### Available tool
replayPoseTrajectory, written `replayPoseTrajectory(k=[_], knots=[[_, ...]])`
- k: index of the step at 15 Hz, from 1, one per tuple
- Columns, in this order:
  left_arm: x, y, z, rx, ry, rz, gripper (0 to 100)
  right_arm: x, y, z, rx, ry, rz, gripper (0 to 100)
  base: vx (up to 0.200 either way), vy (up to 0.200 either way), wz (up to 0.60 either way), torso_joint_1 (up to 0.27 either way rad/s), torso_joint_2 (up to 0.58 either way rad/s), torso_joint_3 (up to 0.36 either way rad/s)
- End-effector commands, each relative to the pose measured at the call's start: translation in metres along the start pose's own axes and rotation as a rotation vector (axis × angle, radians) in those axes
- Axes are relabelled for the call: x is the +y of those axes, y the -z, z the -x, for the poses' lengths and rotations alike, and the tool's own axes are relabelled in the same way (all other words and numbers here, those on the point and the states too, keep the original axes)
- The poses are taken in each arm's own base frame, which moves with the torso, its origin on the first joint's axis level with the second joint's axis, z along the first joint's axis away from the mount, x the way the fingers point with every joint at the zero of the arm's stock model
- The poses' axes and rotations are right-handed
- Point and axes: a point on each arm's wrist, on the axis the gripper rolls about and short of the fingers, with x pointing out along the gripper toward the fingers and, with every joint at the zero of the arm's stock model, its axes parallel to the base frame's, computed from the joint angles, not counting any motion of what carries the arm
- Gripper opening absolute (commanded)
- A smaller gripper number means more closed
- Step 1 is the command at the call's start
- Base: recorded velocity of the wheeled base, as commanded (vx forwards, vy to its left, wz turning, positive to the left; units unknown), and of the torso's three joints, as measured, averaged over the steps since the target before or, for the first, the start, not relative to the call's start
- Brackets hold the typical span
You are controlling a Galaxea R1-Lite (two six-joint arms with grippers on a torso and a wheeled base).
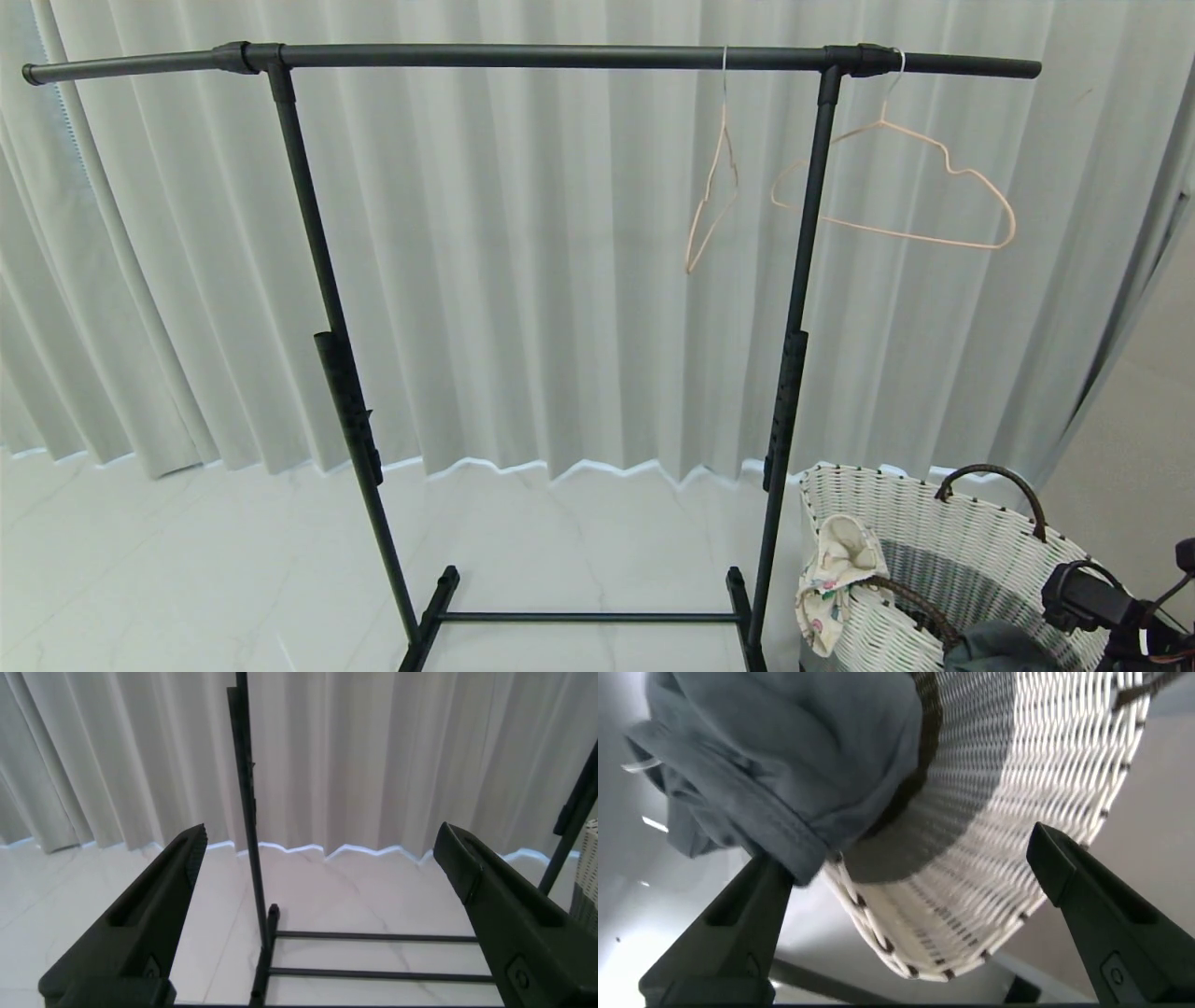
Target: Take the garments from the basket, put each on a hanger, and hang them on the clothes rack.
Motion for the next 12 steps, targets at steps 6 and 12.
replayPoseTrajectory(k=[6, 12], knots=[[0.0, 0.0, 0.0, 0.001, 0.0, 0.0, 100, -0.001, -0.004, 0.012, -0.076, 0.035, 0.004, 0, 0.0, 0.0, 0.0, 0.0, 0.0, 0.0], [0.0, 0.0, 0.0, 0.001, 0.002, -0.001, 100, -0.008, -0.039, 0.083, -0.224, 0.152, -0.08, 0, -0.033, 0.0, 0.0, 0.0, 0.0, 0.0]])
